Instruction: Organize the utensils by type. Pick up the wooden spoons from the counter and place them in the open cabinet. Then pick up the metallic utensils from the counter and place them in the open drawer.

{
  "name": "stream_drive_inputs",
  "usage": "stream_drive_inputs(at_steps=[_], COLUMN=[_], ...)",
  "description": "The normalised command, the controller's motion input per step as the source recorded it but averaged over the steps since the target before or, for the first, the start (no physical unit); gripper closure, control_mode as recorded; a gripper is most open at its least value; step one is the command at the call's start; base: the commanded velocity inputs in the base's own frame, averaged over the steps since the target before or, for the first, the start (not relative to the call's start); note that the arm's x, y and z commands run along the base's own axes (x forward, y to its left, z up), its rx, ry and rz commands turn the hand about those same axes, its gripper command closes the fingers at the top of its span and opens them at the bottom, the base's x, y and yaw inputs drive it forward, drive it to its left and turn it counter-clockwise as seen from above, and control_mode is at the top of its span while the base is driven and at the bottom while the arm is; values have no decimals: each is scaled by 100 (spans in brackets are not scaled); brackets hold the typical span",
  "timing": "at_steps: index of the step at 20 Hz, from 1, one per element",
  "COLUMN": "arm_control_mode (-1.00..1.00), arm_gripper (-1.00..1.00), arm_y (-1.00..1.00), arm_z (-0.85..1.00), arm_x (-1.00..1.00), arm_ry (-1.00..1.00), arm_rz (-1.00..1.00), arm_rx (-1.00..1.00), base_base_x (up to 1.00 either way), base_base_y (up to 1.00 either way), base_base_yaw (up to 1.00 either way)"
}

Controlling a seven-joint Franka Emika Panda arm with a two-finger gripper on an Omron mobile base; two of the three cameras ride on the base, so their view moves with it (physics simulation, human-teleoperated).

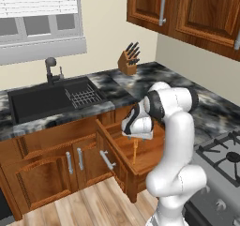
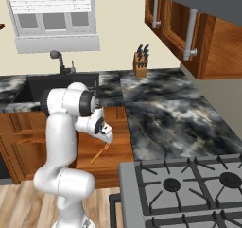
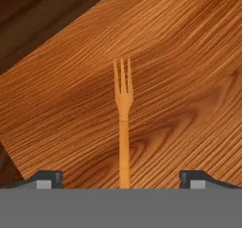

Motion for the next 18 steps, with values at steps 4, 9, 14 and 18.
stream_drive_inputs(at_steps=[4, 9, 14, 18], arm_control_mode=[-100, -100, -100, -100], arm_gripper=[-100, -100, -100, -100], arm_y=[0, 5, 6, 3], arm_z=[100, 92, 86, 88], arm_x=[-37, -54, -67, -63], arm_ry=[-9, -6, -7, -1], arm_rz=[0, 0, 0, 0], arm_rx=[0, 0, 0, 0], base_base_x=[0, 0, 0, 0], base_base_y=[0, 0, 0, 0], base_base_yaw=[0, 0, 0, 0])
